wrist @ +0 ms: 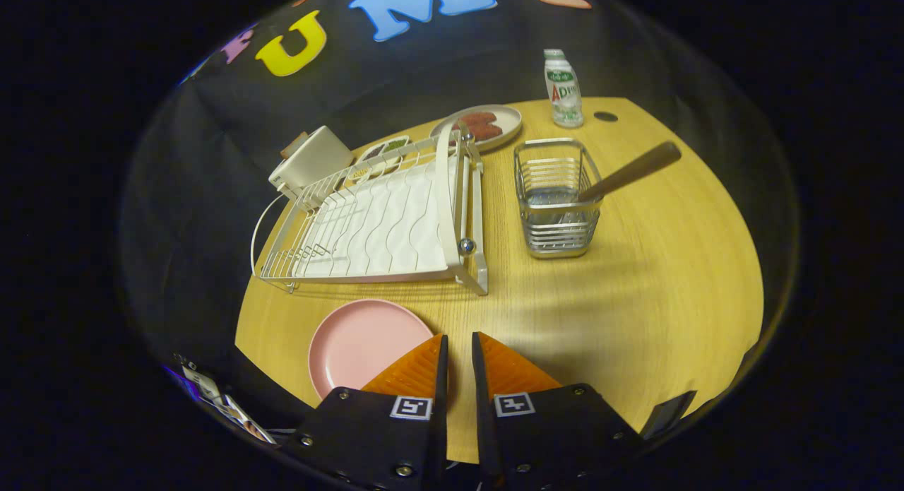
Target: Take the plate from the dish rack, then take the spoon from the basket and place it into the plate.
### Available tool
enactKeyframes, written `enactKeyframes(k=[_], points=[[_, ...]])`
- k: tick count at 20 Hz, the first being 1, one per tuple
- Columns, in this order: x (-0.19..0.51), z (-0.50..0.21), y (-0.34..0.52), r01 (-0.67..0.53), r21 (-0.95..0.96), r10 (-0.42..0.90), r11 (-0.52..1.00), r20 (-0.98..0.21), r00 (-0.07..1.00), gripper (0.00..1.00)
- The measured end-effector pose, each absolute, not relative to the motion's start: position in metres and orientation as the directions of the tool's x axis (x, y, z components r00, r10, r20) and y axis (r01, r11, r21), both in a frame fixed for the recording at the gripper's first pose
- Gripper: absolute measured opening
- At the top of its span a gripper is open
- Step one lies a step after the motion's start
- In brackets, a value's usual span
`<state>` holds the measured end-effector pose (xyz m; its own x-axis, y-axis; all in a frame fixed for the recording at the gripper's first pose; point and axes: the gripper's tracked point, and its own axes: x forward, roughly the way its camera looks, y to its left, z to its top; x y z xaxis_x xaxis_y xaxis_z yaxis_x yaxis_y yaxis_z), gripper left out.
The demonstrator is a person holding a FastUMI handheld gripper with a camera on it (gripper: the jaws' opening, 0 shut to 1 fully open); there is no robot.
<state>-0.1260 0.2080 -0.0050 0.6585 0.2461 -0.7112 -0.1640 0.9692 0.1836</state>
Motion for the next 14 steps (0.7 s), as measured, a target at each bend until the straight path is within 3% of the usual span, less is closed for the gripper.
enactKeyframes(k=[3,8,11,14], points=[[-0.120,0.021,0.180,-0.158,0.044,0.152,0.986,-0.606,0.781,0.19],[-0.113,0.065,0.148,-0.098,-0.013,0.086,0.995,-0.378,0.922,0.19],[-0.107,0.081,0.122,-0.060,-0.010,0.055,0.998,-0.261,0.964,0.19],[-0.099,0.074,0.105,-0.026,0.053,0.039,0.998,-0.260,0.965,0.23]])
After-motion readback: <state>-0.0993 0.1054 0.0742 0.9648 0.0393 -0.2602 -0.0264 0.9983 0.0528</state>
